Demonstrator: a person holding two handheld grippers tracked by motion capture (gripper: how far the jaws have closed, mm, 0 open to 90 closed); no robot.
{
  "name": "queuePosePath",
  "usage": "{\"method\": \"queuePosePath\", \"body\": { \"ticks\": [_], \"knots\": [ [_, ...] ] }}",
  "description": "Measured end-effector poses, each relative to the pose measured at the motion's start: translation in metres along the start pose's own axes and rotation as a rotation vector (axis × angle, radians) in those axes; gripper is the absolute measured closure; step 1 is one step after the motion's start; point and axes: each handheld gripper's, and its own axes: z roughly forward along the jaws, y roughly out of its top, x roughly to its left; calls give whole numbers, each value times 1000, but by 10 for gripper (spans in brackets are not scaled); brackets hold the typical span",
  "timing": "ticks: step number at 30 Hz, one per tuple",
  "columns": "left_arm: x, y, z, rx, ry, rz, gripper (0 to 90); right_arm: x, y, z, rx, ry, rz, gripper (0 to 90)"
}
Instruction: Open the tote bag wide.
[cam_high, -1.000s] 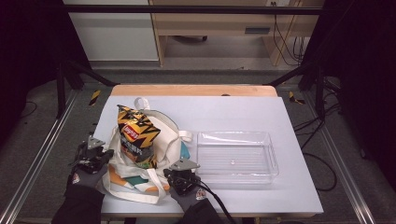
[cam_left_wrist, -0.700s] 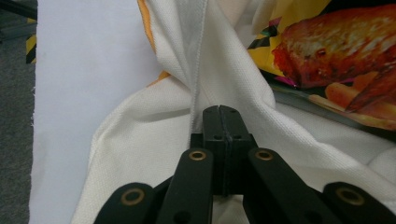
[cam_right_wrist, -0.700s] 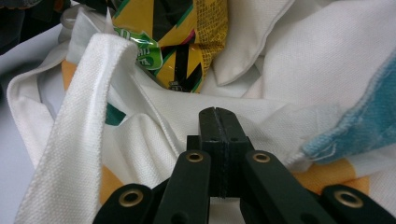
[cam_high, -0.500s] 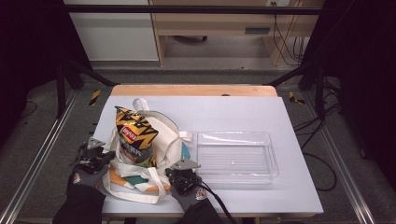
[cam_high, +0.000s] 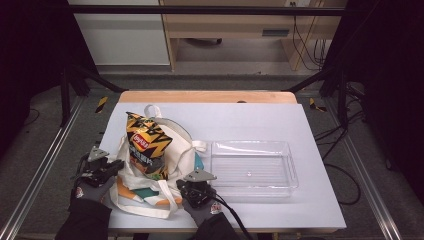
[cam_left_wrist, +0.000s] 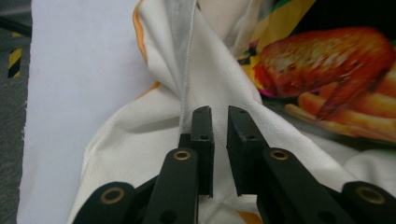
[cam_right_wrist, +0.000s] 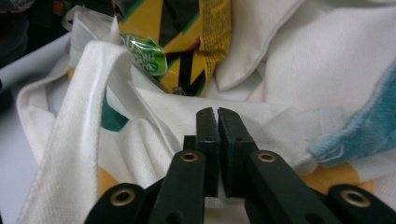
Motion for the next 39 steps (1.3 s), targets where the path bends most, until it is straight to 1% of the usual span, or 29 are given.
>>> {"method": "queuePosePath", "body": {
  "ticks": [3,6,8,10,15,19,23,28,32,36,39],
  "knots": [
    [-1,2,-7,-40,-9,-4,763,0,3,-4,-22,13,10,807],
    [0,3,-15,-80,-20,-13,731,4,7,-9,-53,24,-1,756],
    [0,4,-22,-118,-27,-29,710,5,10,-12,-63,27,-5,734],
    [0,5,-28,-147,-34,-40,682,6,13,-17,-83,33,-7,707],
    [-2,9,-40,-208,-53,-48,632,7,21,-30,-130,44,-13,654],
    [-5,14,-47,-234,-70,-50,610,5,30,-40,-166,42,-10,618],
    [-9,19,-53,-262,-85,-44,582,2,39,-50,-195,34,-23,585],
    [-12,26,-63,-303,-96,-42,551,-4,50,-62,-229,23,-26,563],
    [-15,32,-72,-333,-112,-36,530,-8,58,-68,-246,14,-27,552],
    [-20,38,-77,-344,-132,-29,511,-11,70,-74,-272,15,-30,538],
    [-22,42,-79,-349,-139,-22,499,-12,78,-77,-285,19,-32,515]
  ]
}}
